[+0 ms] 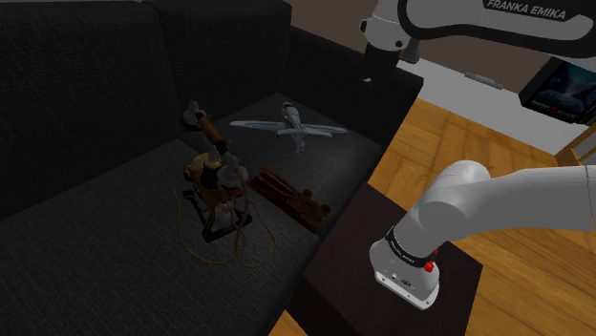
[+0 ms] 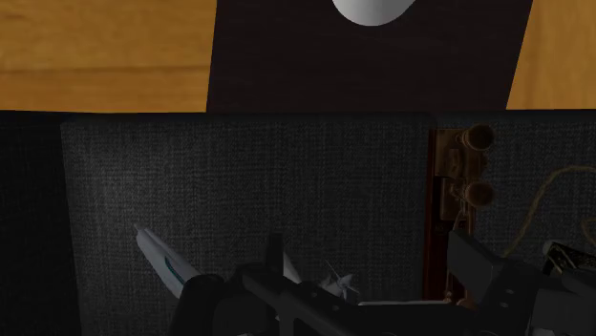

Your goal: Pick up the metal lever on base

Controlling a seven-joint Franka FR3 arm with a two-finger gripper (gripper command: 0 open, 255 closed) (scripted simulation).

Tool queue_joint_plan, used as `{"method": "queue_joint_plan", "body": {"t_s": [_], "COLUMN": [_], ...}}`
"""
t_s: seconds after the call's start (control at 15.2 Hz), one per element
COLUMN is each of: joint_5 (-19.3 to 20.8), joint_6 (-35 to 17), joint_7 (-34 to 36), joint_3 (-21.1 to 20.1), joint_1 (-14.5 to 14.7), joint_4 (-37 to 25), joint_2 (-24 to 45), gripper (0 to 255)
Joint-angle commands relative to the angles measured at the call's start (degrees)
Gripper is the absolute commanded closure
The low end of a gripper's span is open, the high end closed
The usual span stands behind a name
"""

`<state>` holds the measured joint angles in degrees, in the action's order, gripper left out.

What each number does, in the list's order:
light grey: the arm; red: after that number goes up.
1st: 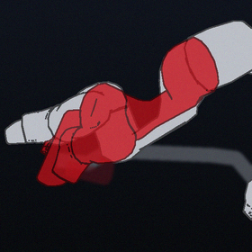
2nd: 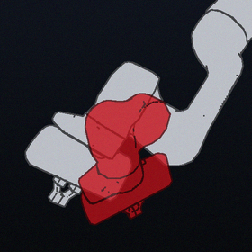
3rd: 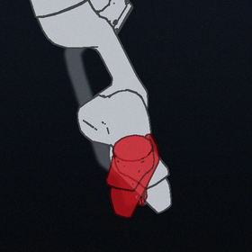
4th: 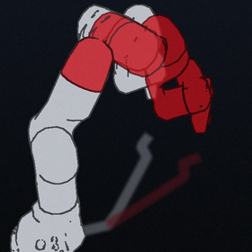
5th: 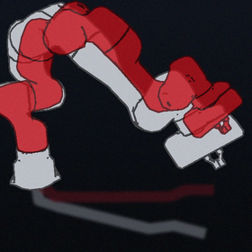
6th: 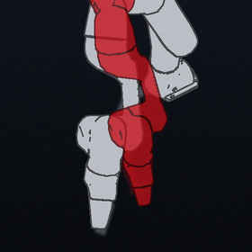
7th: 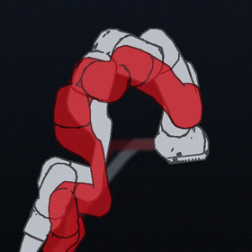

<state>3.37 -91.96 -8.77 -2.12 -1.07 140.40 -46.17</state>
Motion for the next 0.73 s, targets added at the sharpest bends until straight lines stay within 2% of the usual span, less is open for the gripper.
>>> {"method": "queue_joint_plan", "body": {"t_s": [0.0,0.66], "joint_5": [0.00,-7.43], "joint_6": [0.00,-15.46], "joint_7": [0.00,9.75], "joint_3": [0.00,-7.76], "joint_1": [0.00,3.77], "joint_4": [0.00,9.68], "joint_2": [0.00,7.08], "gripper": [0,0]}}
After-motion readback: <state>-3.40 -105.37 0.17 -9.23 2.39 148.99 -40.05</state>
